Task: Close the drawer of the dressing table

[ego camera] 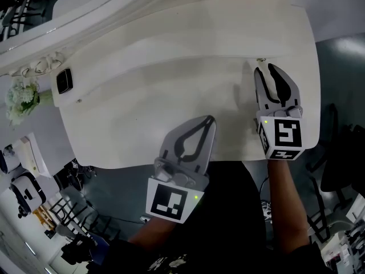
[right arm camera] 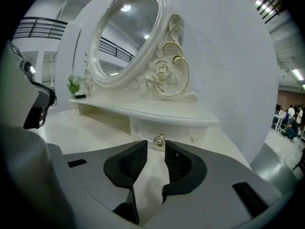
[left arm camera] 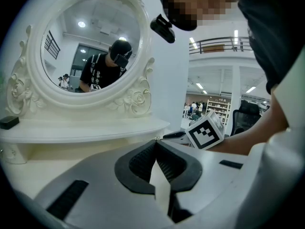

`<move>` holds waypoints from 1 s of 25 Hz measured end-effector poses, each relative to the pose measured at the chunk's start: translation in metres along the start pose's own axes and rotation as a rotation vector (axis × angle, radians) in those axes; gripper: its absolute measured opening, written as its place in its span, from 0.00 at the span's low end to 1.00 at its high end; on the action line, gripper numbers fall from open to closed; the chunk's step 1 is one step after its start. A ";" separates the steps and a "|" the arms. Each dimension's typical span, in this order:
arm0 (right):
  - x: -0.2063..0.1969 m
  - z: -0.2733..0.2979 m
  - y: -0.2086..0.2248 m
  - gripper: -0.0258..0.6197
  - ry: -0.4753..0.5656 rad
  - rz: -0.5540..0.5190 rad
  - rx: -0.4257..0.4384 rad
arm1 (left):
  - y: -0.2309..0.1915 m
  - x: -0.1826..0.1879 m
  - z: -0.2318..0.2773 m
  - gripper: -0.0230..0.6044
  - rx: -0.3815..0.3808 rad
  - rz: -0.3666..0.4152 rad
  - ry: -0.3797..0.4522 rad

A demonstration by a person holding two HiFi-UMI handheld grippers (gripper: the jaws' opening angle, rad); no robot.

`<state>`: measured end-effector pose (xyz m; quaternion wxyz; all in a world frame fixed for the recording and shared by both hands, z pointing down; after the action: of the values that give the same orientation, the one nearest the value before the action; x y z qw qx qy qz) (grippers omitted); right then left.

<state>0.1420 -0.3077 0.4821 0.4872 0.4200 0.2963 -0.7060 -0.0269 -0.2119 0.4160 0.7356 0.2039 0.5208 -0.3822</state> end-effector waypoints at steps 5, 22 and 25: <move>0.003 -0.036 0.000 0.04 0.066 -0.009 -0.027 | 0.019 0.002 -0.007 0.04 0.002 0.000 0.023; 0.050 -0.151 -0.009 0.04 0.302 -0.040 -0.007 | 0.061 0.054 -0.033 0.04 0.077 0.057 0.210; 0.058 -0.168 -0.012 0.04 0.320 -0.051 0.004 | 0.065 0.063 -0.040 0.04 0.092 0.060 0.242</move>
<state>0.1717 -0.1900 0.3520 0.4147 0.5203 0.3794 -0.6429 0.0095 -0.1654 0.3360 0.6684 0.2975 0.5812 -0.3564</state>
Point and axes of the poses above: the fingertips, and each gripper's own axes: z forward along the fingers, y to its right, x out of its top, the point moved 5 cm from there along -z, backward along the fingers, and after that the axes turned 4 degrees about z, right-handed, at the moved point
